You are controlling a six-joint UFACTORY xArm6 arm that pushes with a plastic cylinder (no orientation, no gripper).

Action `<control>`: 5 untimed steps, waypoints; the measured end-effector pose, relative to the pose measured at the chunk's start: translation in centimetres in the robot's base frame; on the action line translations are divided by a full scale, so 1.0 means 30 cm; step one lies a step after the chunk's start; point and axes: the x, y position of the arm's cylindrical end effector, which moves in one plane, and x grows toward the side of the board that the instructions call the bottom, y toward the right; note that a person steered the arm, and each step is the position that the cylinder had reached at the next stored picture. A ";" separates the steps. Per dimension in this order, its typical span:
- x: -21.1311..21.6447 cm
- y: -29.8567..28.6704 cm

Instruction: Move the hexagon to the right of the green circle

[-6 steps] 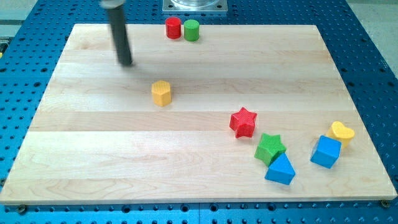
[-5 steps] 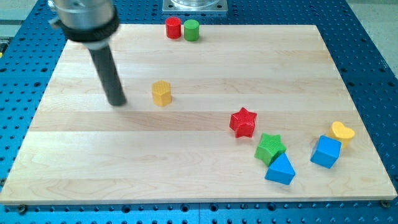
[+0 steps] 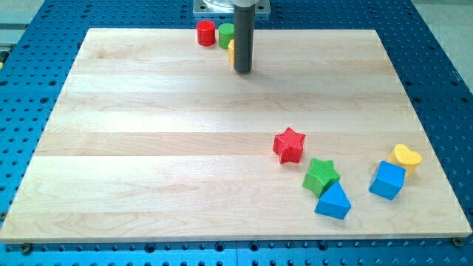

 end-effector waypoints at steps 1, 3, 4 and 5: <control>-0.003 -0.134; -0.113 0.031; -0.165 0.106; -0.219 0.132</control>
